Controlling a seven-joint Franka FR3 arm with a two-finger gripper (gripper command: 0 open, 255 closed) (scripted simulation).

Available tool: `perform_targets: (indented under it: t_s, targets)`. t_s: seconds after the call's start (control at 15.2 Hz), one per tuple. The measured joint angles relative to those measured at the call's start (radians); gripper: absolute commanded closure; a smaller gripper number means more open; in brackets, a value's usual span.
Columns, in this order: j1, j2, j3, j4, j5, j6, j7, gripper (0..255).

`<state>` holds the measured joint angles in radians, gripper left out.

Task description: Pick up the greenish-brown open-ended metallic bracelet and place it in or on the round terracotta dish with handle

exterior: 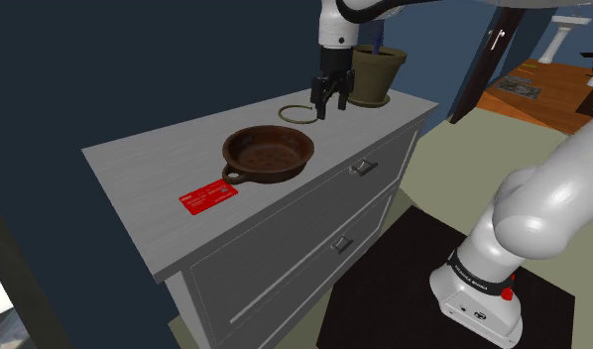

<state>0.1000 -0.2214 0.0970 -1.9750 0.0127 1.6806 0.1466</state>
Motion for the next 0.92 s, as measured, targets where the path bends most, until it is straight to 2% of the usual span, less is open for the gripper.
perform_targets:
  t_s: [0.59,0.92]
  targets:
    - [0.051,0.263,0.064,0.317,-0.026,0.009,0.057,0]
    - [0.055,0.286,0.067,0.291,-0.03,0.062,0.061,0]
